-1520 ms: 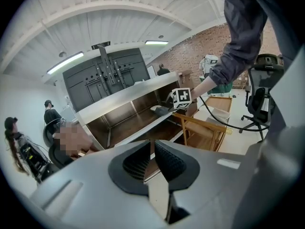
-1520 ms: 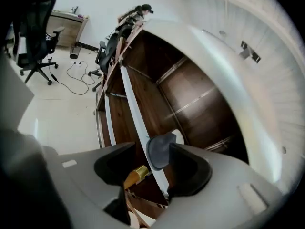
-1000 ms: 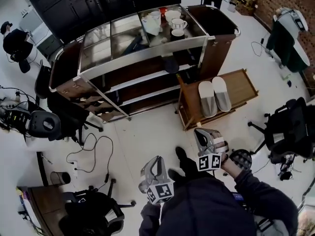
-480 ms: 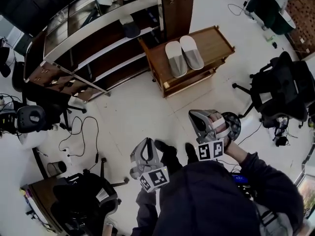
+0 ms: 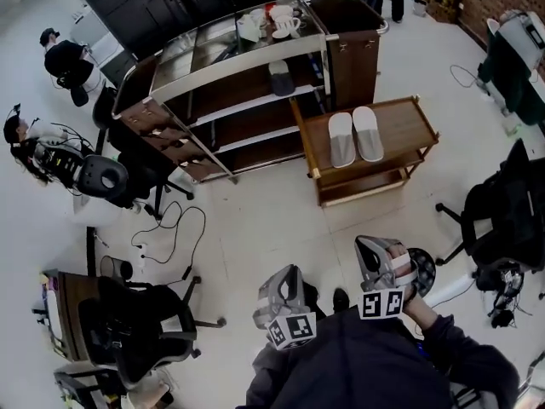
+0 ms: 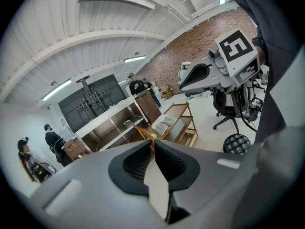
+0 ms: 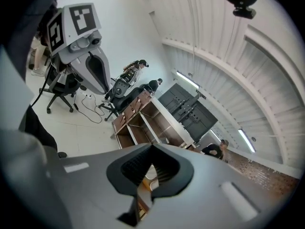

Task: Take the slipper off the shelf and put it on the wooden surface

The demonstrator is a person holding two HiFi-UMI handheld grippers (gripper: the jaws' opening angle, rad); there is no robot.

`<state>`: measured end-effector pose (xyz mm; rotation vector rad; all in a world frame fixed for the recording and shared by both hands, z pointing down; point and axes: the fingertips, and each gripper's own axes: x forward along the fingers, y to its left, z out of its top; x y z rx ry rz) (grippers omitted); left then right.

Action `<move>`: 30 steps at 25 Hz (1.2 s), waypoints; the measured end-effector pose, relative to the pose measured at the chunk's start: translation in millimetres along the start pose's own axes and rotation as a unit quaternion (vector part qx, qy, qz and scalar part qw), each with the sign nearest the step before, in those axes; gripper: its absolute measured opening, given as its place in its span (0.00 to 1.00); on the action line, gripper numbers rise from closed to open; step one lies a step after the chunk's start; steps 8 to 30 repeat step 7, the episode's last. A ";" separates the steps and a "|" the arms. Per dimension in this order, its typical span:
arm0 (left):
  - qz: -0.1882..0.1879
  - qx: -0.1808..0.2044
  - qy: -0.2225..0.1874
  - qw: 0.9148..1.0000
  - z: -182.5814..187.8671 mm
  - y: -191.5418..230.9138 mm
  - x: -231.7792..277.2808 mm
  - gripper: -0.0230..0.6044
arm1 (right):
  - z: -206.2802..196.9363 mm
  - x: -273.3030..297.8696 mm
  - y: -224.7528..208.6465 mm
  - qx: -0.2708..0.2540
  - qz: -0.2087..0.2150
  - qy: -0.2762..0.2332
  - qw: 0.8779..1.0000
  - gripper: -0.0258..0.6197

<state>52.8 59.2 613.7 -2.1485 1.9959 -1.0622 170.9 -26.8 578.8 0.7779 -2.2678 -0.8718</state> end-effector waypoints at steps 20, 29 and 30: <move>0.010 0.000 -0.007 1.000 15.9 -25.3 -37.5 0.11 | 10.7 -50.0 0.3 0.019 -0.001 -0.014 1.000 0.04; 0.010 0.000 -0.007 1.000 15.9 -25.3 -37.5 0.11 | 10.7 -50.0 0.3 0.019 -0.001 -0.014 1.000 0.04; 0.010 0.000 -0.007 1.000 15.9 -25.3 -37.5 0.11 | 10.7 -50.0 0.3 0.019 -0.001 -0.014 1.000 0.04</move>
